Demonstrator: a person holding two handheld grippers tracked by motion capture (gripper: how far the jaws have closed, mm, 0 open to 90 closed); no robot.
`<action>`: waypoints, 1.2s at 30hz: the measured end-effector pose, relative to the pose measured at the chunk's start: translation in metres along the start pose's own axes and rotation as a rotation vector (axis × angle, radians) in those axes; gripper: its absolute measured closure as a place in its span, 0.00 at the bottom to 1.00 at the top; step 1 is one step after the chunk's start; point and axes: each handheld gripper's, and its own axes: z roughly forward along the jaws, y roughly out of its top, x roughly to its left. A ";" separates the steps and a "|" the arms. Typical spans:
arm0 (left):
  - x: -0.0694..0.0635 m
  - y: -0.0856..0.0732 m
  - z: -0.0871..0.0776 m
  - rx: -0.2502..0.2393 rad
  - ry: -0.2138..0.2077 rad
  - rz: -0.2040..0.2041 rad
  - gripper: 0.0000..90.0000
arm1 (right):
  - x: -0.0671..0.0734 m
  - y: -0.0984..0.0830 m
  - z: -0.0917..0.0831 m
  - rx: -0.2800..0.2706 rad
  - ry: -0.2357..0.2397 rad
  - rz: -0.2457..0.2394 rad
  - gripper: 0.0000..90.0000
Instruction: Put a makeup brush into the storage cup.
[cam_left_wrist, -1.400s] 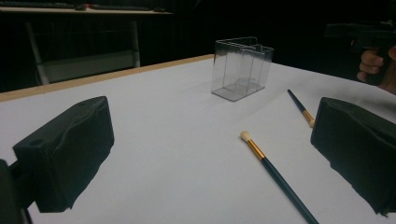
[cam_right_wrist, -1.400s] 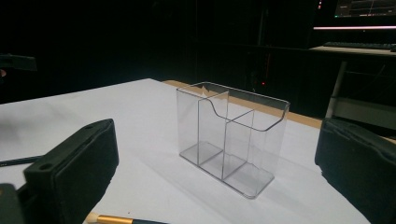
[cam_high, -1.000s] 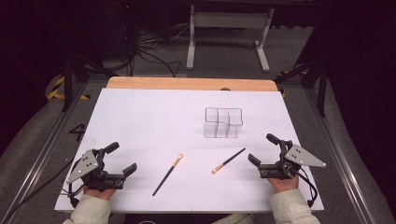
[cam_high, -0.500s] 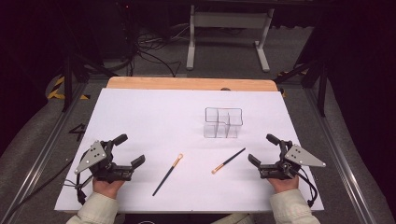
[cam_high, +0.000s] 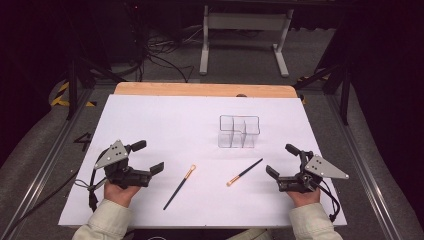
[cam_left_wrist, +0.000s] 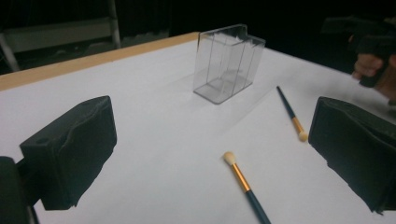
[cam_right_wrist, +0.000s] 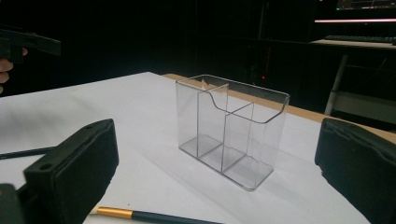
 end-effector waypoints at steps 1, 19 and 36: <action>-0.001 0.002 0.002 0.033 -0.009 -0.003 0.06 | 0.000 0.000 0.000 -0.001 0.000 0.002 0.00; -0.017 0.027 0.025 0.377 0.009 0.077 0.11 | 0.000 0.000 0.000 0.008 0.002 0.001 0.00; -0.028 0.045 0.045 0.632 -0.052 0.110 0.11 | 0.000 -0.001 -0.006 0.013 -0.004 0.010 0.01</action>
